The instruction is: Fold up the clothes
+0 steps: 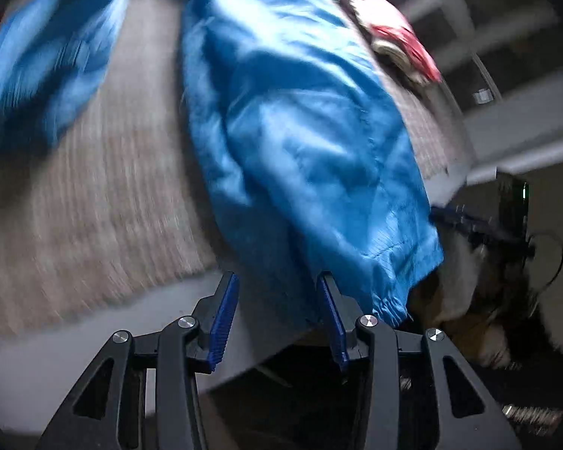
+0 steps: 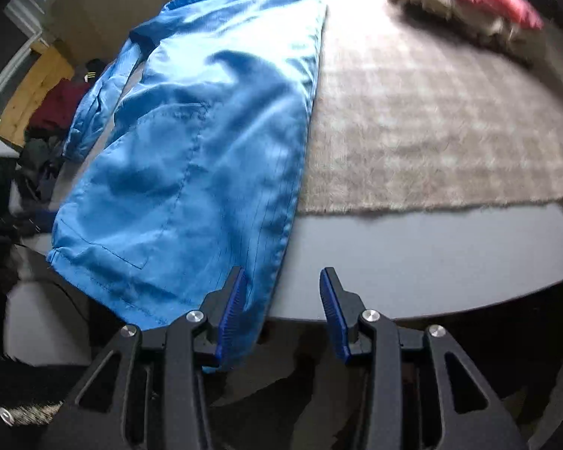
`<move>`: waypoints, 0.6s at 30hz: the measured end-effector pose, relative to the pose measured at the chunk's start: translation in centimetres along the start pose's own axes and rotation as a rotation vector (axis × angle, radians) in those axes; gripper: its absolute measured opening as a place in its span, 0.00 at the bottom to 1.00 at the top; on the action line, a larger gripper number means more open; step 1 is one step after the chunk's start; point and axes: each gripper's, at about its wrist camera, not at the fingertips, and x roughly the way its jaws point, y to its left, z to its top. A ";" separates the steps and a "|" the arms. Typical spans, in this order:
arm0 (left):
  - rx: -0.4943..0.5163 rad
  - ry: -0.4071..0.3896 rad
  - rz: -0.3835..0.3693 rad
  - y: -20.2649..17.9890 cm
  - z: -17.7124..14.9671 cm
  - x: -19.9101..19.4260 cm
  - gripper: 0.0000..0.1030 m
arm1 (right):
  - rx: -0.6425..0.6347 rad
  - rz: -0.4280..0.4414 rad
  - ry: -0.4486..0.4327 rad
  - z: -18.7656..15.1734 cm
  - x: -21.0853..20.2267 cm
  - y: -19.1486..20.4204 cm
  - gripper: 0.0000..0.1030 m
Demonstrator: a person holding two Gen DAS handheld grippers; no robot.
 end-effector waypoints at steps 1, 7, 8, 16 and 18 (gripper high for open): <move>-0.035 -0.010 -0.001 0.2 -0.4 0.2 0.40 | 0.007 0.019 0.008 -0.1 0.4 -0.6 0.39; -0.158 -0.191 -0.060 -0.8 -2.4 -4.5 0.53 | -0.013 0.140 -0.007 -0.1 0.5 -0.8 0.39; -0.147 -0.207 -0.047 -1.5 -2.4 -4.9 0.56 | -0.016 0.159 -0.011 -0.2 0.5 -0.7 0.39; -0.026 -0.117 0.377 -3.3 -1.0 0.3 0.54 | -0.126 0.098 -0.014 0.4 1.7 0.5 0.39; -0.079 -0.112 0.359 -2.2 -1.1 0.8 0.53 | -0.145 0.071 -0.022 0.7 1.7 0.8 0.39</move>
